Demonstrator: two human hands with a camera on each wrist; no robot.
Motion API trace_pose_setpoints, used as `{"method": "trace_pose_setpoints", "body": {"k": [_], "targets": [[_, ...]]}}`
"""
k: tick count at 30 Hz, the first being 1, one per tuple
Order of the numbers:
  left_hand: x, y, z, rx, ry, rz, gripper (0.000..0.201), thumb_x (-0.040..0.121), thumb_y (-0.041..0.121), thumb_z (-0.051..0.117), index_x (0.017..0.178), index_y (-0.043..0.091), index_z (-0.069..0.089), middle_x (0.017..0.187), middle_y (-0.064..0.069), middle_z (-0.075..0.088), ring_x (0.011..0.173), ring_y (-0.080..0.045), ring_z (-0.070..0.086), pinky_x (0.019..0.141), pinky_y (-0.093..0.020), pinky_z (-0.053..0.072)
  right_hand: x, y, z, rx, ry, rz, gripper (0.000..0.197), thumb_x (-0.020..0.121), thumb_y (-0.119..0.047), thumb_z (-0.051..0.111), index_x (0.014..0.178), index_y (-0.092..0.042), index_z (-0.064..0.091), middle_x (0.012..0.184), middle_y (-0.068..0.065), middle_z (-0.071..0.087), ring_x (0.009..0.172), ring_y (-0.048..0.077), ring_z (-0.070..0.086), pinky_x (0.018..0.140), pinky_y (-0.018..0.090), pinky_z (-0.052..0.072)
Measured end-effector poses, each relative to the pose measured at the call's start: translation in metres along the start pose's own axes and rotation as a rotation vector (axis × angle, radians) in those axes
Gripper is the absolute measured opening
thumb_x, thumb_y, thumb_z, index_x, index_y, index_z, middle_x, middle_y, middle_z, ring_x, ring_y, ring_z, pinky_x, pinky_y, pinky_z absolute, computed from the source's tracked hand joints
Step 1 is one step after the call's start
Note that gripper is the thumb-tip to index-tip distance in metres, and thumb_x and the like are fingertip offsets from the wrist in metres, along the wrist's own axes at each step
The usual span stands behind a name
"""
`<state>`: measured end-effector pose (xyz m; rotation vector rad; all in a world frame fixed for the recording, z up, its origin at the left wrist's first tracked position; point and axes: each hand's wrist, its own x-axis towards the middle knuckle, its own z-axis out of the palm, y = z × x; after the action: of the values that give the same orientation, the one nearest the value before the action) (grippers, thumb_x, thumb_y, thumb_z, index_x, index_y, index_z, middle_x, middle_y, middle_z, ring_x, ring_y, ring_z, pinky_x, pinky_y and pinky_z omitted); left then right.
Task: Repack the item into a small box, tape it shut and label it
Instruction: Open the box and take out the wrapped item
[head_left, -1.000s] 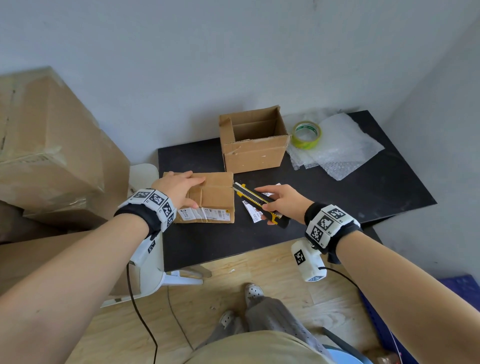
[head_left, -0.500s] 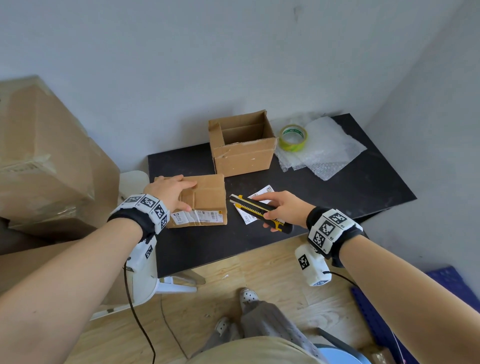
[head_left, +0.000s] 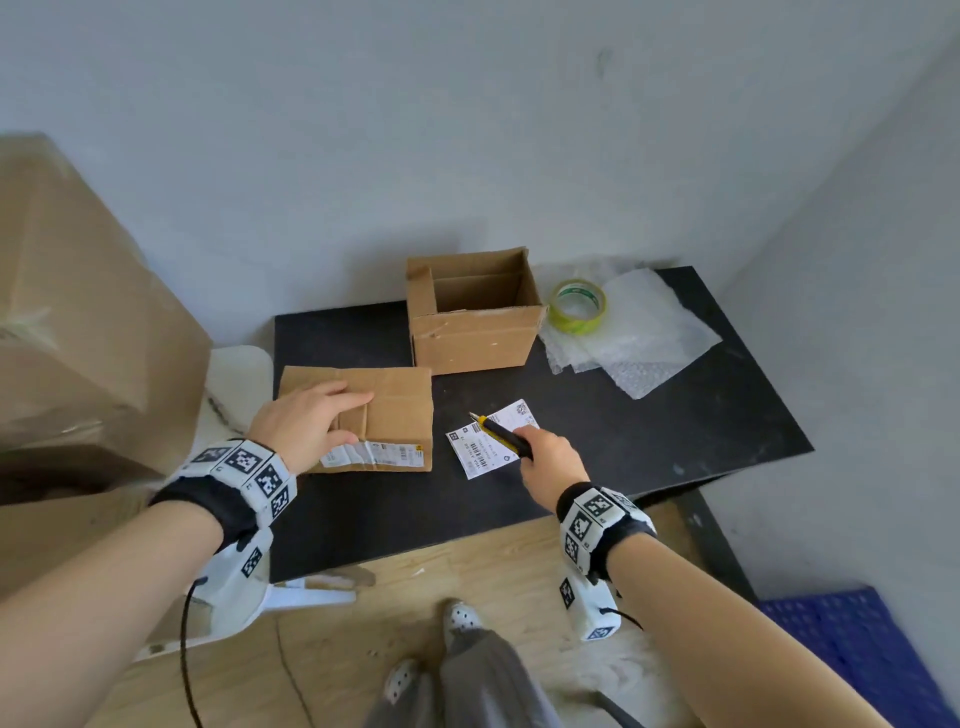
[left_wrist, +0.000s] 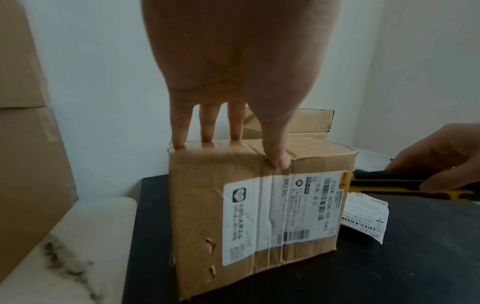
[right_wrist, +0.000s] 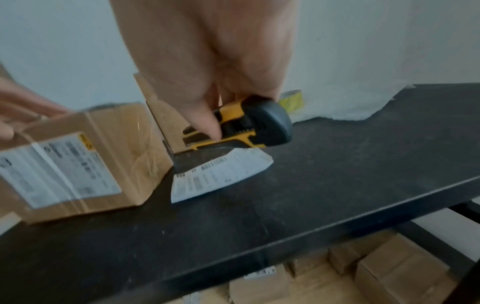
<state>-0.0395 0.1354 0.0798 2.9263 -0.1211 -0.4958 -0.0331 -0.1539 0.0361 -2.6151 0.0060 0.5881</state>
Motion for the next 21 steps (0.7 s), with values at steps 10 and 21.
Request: {"method": "trace_pose_setpoints", "body": {"k": [10, 21], "targets": [[-0.012, 0.002, 0.014, -0.027, 0.142, 0.055, 0.047, 0.089, 0.027, 0.061, 0.135, 0.028, 0.05, 0.144, 0.003, 0.044, 0.132, -0.021, 0.041, 0.101, -0.038, 0.04, 0.017, 0.005, 0.043, -0.245, 0.047, -0.273, 0.064, 0.083, 0.006, 0.05, 0.143, -0.008, 0.033, 0.135, 0.009, 0.046, 0.117, 0.031, 0.049, 0.1, 0.037, 0.037], [-0.022, 0.006, 0.026, 0.038, 0.323, 0.176, 0.034, 0.076, 0.006, 0.075, 0.11, 0.009, 0.07, 0.124, -0.008, 0.062, 0.113, -0.029, 0.059, 0.087, -0.04, 0.051, 0.012, 0.007, 0.054, -0.36, -0.1, -0.275, 0.081, 0.08, -0.002, 0.061, 0.148, -0.016, 0.02, 0.147, 0.008, 0.025, 0.131, 0.027, 0.032, 0.108, 0.038, 0.033]]}}
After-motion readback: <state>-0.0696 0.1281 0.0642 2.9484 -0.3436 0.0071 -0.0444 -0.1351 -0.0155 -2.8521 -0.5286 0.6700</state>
